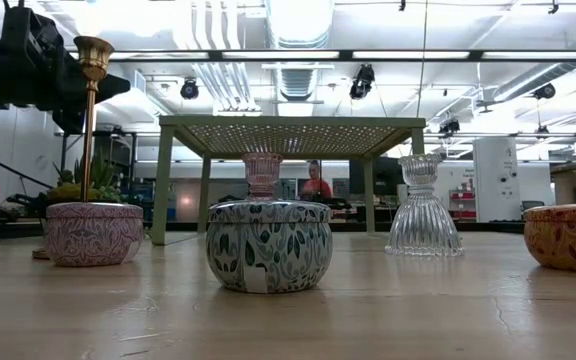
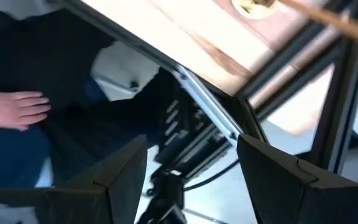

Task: Pick & Place candle stick holders
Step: Put the bottom right gold candle holder on the shelf

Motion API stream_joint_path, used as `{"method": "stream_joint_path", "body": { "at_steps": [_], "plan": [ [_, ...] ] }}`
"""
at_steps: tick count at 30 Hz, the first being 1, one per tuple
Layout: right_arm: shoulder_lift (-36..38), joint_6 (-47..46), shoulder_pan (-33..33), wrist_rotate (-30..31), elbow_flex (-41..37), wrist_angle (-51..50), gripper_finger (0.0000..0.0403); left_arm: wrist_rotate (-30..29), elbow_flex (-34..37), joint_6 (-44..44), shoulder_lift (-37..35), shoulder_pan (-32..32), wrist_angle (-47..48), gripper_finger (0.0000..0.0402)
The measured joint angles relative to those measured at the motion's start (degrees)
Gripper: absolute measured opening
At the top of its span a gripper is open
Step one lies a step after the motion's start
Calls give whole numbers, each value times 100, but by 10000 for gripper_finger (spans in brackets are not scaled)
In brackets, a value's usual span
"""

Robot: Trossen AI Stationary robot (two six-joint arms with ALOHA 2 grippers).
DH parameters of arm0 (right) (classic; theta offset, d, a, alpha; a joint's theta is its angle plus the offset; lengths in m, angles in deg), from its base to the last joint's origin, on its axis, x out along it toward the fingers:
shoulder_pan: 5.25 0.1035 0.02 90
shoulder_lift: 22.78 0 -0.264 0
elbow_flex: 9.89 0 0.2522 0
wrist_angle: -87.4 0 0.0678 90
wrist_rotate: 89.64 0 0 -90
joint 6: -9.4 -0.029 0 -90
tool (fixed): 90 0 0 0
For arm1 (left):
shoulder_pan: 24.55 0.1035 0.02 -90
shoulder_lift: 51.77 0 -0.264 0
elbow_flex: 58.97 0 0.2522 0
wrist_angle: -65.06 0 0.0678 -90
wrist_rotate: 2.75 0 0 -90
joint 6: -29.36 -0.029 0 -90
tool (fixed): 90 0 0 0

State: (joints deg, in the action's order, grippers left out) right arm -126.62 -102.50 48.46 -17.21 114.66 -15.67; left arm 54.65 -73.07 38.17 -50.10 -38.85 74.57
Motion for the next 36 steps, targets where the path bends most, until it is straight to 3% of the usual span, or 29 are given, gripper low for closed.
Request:
{"method": "stream_joint_path", "body": {
  "at_steps": [7, 13, 36],
  "plan": [
    [-300, -980, 758, 399, -86, -78, 237, 0, 0, 0, 0, -1, 0, 3],
    [-522, -1529, 1224, 1398, -284, -74, 236, 0, 0, 0, 0, 0, 1, 3],
    [-841, -1670, 1406, 1978, -1798, -75, 219, 0, 0, 0, 0, -1, 0, 3]
  ]
}}
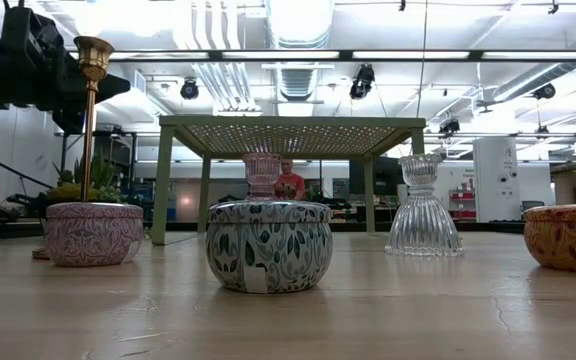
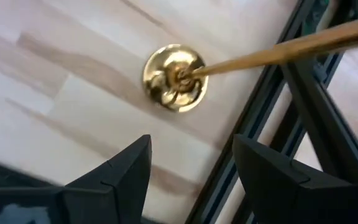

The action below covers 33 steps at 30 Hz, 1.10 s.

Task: Pick & Place candle stick holders
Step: Put the bottom right gold candle holder on the shelf

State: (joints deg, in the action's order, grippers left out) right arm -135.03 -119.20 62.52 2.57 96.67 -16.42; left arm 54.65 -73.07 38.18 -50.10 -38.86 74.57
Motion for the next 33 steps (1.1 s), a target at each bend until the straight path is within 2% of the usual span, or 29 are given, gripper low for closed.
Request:
{"method": "stream_joint_path", "body": {
  "at_steps": [6, 14, 25, 29, 33],
  "plan": [
    [0, 4, -4, 411, -270, 3, 219, -1, 0, 1, 0, 0, 0, 3],
    [0, 26, -1, 407, -585, 8, 219, -1, 0, 2, 0, 2, 0, 3],
    [2, 15, -3, 713, -937, 1, 217, 0, 0, 2, 0, 2, 0, 3],
    [2, 0, -4, 985, -947, 3, 199, 0, 0, 0, -2, 2, 0, 3],
    [4, 1, -7, 1138, -958, -2, 161, 0, 0, 0, -2, 2, 0, 3]
  ]
}}
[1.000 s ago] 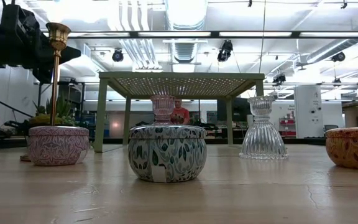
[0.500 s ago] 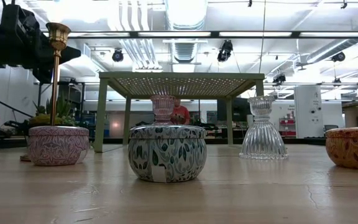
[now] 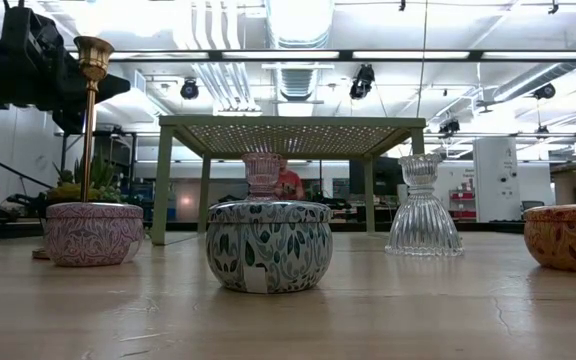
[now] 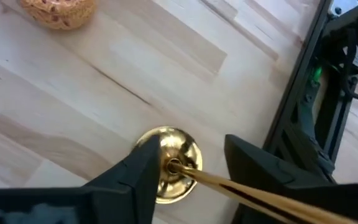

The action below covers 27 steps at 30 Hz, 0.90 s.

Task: Pick & Place candle stick holders
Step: Put the bottom right gold candle holder on the shelf

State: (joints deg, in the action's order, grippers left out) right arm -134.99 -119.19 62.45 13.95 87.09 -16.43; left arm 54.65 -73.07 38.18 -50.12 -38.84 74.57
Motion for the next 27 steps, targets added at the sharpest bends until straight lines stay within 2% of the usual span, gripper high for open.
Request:
{"method": "stream_joint_path", "body": {
  "at_steps": [6, 9, 17, 27],
  "plan": [
    [1, 1, 2, 218, -22, 3, 94, -2, 0, 1, -1, -2, 0, 3],
    [3, 1, -7, 352, -34, 16, 73, 0, 0, 1, 1, -2, 0, 3],
    [3, 25, -77, 727, -78, 11, 72, 0, 0, 1, 0, 1, 0, 3],
    [24, 851, -654, 1883, -73, 9, 69, -2, 0, 1, -1, -1, 0, 3]
  ]
}}
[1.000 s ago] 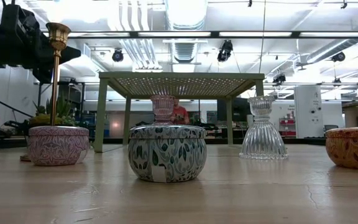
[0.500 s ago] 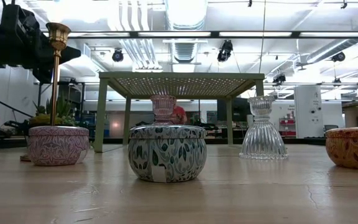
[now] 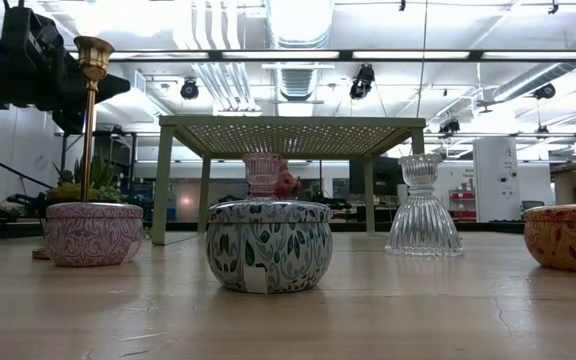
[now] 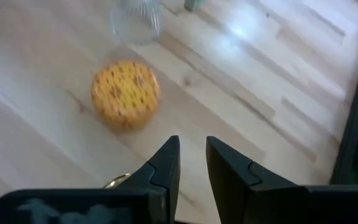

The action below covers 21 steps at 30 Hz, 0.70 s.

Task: Pick & Place candle stick holders
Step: Put the bottom right gold candle holder on the shelf

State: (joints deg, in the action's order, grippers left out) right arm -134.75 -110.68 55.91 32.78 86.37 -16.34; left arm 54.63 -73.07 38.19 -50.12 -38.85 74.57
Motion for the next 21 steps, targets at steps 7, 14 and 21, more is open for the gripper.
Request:
{"method": "stream_joint_path", "body": {
  "at_steps": [7, 14, 21],
  "plan": [
    [392, 820, -433, 861, 37, -3, 65, 0, 0, 0, 1, 1, 0, 3],
    [1169, 2005, -892, 1761, 42, 0, 66, -1, 0, -2, 0, 1, 0, 3],
    [2009, 3706, -1829, 2169, 42, 15, 66, 1, 0, -1, 1, 0, 0, 3]
  ]
}}
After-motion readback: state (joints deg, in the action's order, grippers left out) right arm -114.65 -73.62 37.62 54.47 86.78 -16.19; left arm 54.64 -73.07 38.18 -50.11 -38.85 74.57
